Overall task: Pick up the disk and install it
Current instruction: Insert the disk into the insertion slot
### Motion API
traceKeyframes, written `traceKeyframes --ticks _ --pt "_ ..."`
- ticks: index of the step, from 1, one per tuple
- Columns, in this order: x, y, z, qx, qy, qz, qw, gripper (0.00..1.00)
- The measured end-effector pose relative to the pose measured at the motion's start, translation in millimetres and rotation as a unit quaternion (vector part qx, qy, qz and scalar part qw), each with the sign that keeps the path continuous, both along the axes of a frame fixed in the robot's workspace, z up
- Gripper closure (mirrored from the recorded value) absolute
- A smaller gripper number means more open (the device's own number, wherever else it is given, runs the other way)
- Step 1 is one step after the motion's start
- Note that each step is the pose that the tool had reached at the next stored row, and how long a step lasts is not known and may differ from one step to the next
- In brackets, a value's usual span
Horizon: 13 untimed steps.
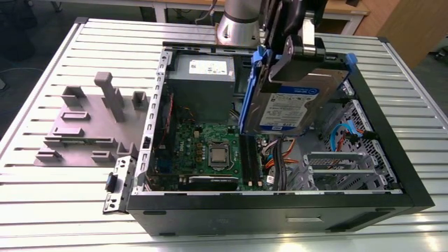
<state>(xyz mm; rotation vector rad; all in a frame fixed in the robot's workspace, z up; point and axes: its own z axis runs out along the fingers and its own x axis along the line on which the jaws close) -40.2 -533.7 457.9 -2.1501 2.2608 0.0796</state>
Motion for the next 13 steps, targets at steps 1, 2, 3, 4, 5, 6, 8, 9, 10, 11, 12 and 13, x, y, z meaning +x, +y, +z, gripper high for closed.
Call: traceKeyframes --ticks 1,2,3,4,5,6,8,9,10,11,12,13 --pt "0.7 -0.5 -0.4 0.0 0.0 0.0 1.0 0.63" --pt "1.1 -1.2 -0.6 -0.0001 0.0 0.0 1.0 0.63" --pt "1.4 -2.3 -1.0 -0.0001 0.0 0.0 1.0 0.63" --pt "1.7 -3.8 -1.3 -0.0001 0.0 0.0 1.0 0.63" --pt "1.8 -5.4 -1.7 -0.0001 0.0 0.0 1.0 0.63" --pt "1.9 -6.9 -2.0 -0.0001 0.0 0.0 1.0 0.63" --pt "2.0 -10.0 -2.4 -0.0002 0.0 0.0 1.0 0.63" --pt "2.0 -11.7 -2.6 -0.0003 0.0 0.0 1.0 0.63" --pt "2.0 -13.6 -2.8 -0.0004 0.0 0.0 1.0 0.63" --pt "2.1 -15.2 -3.0 -0.0005 0.0 0.0 1.0 0.63" --pt "2.1 -16.8 -3.2 -0.0005 0.0 0.0 1.0 0.63" --pt "2.2 -18.1 -3.5 -0.0007 0.0 0.0 1.0 0.63"
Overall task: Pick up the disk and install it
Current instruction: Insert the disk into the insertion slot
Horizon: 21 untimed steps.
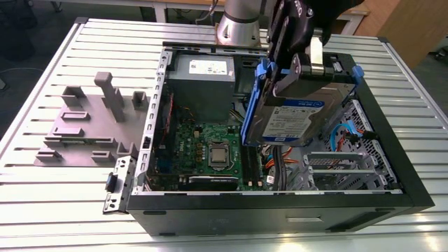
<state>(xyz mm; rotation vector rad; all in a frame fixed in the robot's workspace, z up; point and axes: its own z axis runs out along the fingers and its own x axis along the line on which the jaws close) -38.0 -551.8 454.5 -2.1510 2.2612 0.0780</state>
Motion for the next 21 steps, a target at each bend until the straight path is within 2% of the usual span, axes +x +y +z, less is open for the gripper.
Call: traceKeyframes --ticks 6,14,21 --pt "1.2 -4.0 -1.1 -0.0024 0.0 0.0 1.0 0.63" --pt "13.4 -4.2 -2.5 -0.0029 0.0 0.0 1.0 0.63" --pt "16.9 -5.0 -4.2 -0.0036 0.0 0.0 0.99999 0.63"
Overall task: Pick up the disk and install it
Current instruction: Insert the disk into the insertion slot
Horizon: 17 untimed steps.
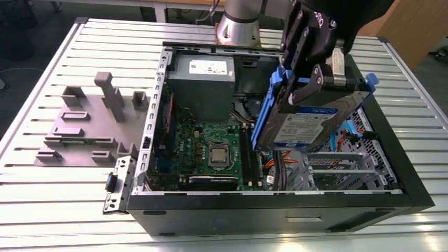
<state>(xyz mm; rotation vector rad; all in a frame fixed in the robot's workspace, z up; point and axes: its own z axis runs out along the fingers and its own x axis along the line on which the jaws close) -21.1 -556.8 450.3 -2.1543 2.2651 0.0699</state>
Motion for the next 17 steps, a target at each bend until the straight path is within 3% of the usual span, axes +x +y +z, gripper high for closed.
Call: traceKeyframes --ticks 2,5,17 --pt "0.4 -0.2 -0.3 -0.0025 0.0 0.0 1.0 0.63" --pt "1.2 -0.3 -0.7 -0.009 0.0 0.0 0.99996 0.63" --pt "15.1 -0.3 -2.5 -0.01 0.0001 0.0 0.99995 0.63"
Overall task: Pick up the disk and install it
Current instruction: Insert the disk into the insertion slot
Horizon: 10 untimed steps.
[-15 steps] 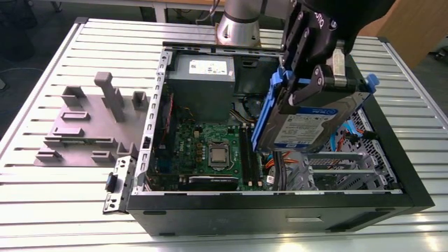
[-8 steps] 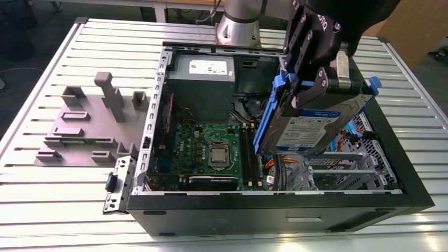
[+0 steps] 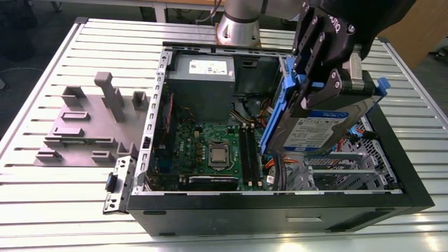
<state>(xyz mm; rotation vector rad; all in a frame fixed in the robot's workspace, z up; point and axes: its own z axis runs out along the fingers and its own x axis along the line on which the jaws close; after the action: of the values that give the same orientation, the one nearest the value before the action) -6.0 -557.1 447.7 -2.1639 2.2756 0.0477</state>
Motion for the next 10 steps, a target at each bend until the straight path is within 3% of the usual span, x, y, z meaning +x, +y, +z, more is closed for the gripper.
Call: traceKeyframes --ticks 10 --pt "14.5 0.0 -0.9 0.0 0.0 0.0 1.0 0.63"
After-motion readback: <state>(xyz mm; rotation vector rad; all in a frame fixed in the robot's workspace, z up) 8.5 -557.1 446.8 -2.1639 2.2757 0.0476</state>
